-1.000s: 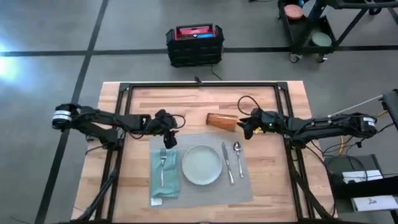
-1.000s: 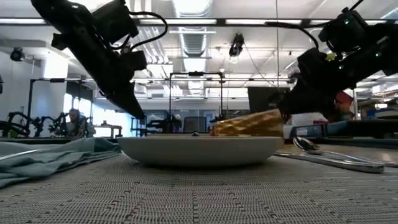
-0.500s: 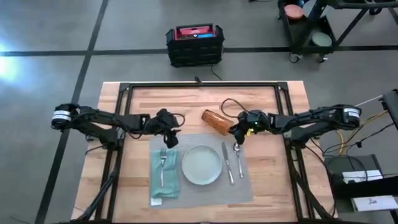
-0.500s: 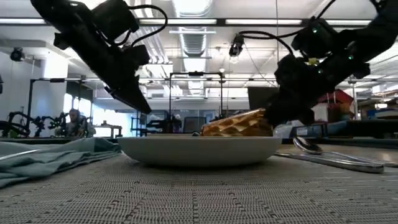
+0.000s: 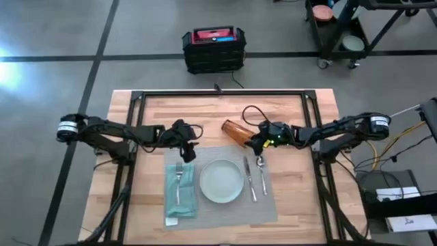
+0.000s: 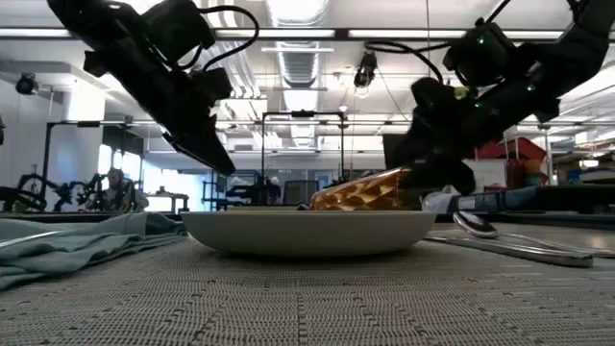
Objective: Set table place
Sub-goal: Put the brown glass on top of the gray placemat
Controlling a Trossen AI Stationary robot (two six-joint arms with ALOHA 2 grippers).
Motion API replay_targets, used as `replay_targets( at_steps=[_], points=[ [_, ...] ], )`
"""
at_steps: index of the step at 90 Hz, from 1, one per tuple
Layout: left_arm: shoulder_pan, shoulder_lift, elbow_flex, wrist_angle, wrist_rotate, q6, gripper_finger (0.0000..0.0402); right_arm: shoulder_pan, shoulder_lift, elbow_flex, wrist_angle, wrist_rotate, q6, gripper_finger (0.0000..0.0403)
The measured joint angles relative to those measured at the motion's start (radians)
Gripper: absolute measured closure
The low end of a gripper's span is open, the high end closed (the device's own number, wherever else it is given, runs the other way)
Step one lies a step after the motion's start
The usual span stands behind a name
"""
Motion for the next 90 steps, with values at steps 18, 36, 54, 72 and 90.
replay_targets(
  at_steps=[18, 36, 54, 72, 90],
  points=[
    [0.000, 0.000, 0.000, 0.000, 0.000, 0.000, 0.0287, 0.003, 0.122, 0.055, 0.084, 0.109, 0.076, 0.0171],
    [0.000, 0.000, 0.000, 0.000, 0.000, 0.000, 0.0287, 0.003, 0.265, 0.157, 0.081, 0.144, 0.027, 0.0216],
    [0.000, 0.000, 0.000, -0.007, 0.000, 0.000, 0.0287, 0.002, 0.326, 0.231, 0.060, 0.104, -0.085, 0.0352],
    [0.000, 0.000, 0.000, -0.006, 0.000, 0.000, 0.0287, -0.004, 0.140, 0.338, -0.404, 0.113, -0.286, 0.0393],
    [0.000, 0.000, 0.000, -0.005, 0.000, 0.000, 0.0287, -0.015, 0.007, 0.676, -1.232, 0.135, -0.432, 0.0400]
  ],
)
